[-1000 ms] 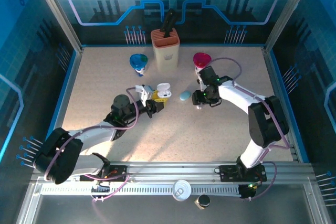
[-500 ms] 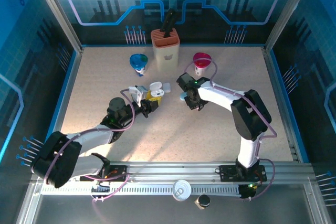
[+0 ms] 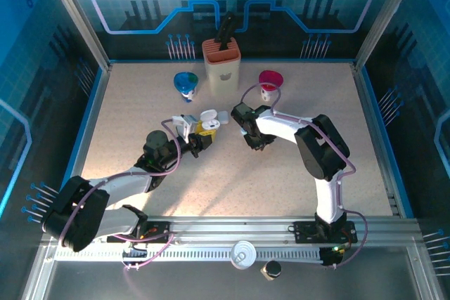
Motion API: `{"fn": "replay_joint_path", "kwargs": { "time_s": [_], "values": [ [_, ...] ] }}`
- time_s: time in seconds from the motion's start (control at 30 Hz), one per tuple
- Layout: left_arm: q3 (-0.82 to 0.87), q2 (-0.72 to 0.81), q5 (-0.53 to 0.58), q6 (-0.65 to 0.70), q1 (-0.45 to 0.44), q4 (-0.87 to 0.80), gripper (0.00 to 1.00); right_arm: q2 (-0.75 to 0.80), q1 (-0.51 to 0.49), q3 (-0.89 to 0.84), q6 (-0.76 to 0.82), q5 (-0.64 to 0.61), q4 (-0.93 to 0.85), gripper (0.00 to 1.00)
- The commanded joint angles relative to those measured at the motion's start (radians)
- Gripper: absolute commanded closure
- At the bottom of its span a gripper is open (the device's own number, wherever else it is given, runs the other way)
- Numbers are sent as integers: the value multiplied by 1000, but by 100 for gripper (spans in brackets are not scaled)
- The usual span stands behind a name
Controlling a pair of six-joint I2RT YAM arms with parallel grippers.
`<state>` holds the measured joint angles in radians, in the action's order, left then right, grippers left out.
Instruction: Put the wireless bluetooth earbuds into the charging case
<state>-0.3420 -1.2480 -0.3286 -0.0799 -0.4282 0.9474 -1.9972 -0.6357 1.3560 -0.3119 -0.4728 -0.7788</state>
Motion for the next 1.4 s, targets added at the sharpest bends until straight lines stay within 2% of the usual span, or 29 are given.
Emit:
{"fn": "replay_joint_path", "kwargs": {
  "time_s": [0.0,0.3,0.5,0.63,0.83,0.93,1.07,1.17,1.37],
  "values": [
    [9,16,-3,1,6,11,67,-26,-10,23,-3,-29,-37,75],
    [9,10,-10,3,6,16,67,-2,-10,23,-4,-19,-42,83],
    [6,-14,-55,31,4,42,67,128,0,-8,-9,63,-19,84],
    [-4,-47,-85,39,-1,96,68,304,24,-74,9,219,53,87],
    [-34,-107,-78,50,-22,180,69,565,66,-155,1,534,181,88],
    [-53,-141,-66,58,-37,213,69,644,86,-164,-59,703,245,87],
    [-86,-183,-73,67,-58,230,69,687,87,-149,-162,868,343,86],
    [-109,-204,-69,78,-78,235,69,684,77,-145,-231,940,427,85],
    [-147,-223,-42,100,-122,232,69,632,26,-113,-254,936,478,85]
  ]
}}
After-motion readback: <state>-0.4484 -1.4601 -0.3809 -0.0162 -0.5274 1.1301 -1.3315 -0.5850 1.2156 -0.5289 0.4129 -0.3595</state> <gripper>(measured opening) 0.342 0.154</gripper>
